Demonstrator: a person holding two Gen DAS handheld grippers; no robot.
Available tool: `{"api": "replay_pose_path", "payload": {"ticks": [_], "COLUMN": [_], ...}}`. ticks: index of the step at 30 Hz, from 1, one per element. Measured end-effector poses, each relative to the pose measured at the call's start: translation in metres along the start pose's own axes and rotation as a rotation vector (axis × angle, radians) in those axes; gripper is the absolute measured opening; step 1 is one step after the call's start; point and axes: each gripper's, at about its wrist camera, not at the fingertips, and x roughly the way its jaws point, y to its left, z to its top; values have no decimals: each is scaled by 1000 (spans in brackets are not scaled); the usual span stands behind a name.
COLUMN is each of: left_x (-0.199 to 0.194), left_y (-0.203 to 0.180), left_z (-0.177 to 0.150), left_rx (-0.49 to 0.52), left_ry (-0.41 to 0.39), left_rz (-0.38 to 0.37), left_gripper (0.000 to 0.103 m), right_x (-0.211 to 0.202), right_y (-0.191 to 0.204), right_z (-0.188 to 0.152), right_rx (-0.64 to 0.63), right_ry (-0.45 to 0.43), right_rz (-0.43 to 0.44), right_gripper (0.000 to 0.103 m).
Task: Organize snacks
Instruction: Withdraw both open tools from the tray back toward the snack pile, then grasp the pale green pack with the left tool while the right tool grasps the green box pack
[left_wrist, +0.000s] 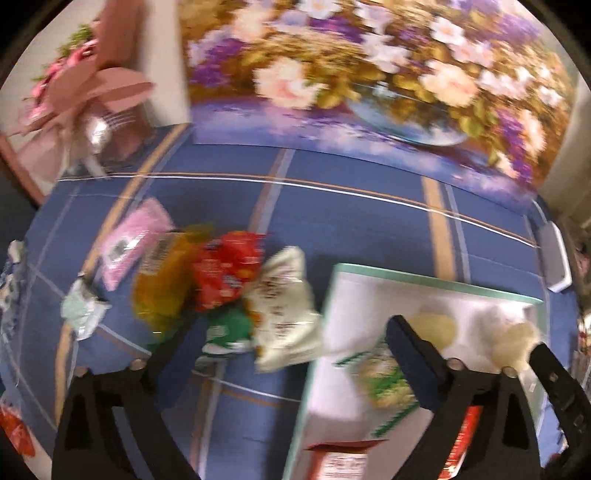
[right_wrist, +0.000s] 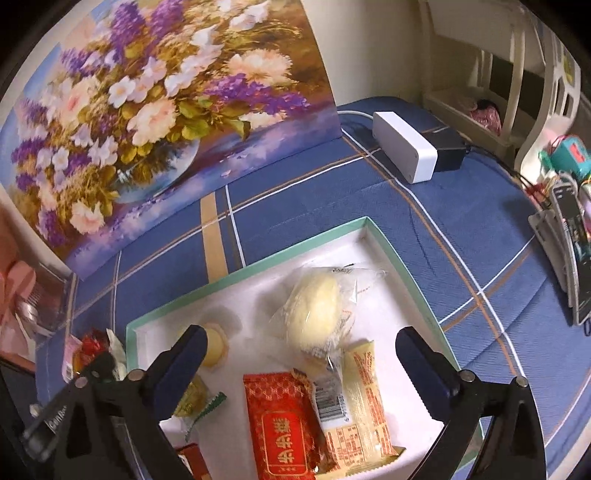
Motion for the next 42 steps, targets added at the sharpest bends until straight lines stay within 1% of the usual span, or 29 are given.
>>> {"api": "replay_pose_path", "payload": {"ticks": [4, 10, 13, 15, 17, 20, 23, 27, 30, 34, 39, 42], "left_x": [-7, -28, -38, -43, -45, -47, -48, -48, -48, -55, -62, -65], "left_y": [19, 36, 42, 49, 57, 70, 85, 106, 121, 149, 179, 202], "left_z": [-2, -10, -15, -17, -19, -22, -24, -25, -28, -30, -28, -27], "left_rx": [-27, -16, -12, -20, -32, -59, -90, -111, -115, -163, -203, -251], "left_ry": [-8, -35, -52, -53, -44, -24, -7, 37, 65, 66, 51, 50], "left_rz": [33, 79, 112, 155, 175, 173, 185, 237, 279, 259, 271, 245], "left_gripper": [102, 102, 102, 102, 102, 102, 102, 102, 102, 102, 102, 102], "right_x": [-8, -24, -31, -34, -38, -42, -44, -49, -52, -61, -70, -68], "right_y": [10, 34, 46, 52, 58, 62, 67, 80, 90, 110, 134, 149], "right_z": [-7, -25, -34, -39, -45, -51, -57, -67, -75, -86, -95, -100], "right_rx": [-42, -104, -147, -175, -192, -181, -171, -207, -232, -276, -332, -352], "right_ry": [-9, -40, -50, -62, -66, -60, -40, -37, -34, -43, -71, -65], "right_rz": [-10, -38, -93, -119, -134, -139, -118, -131, -125, -94, -64, -50], "right_gripper": [103, 103, 103, 103, 103, 103, 103, 103, 103, 103, 103, 103]}}
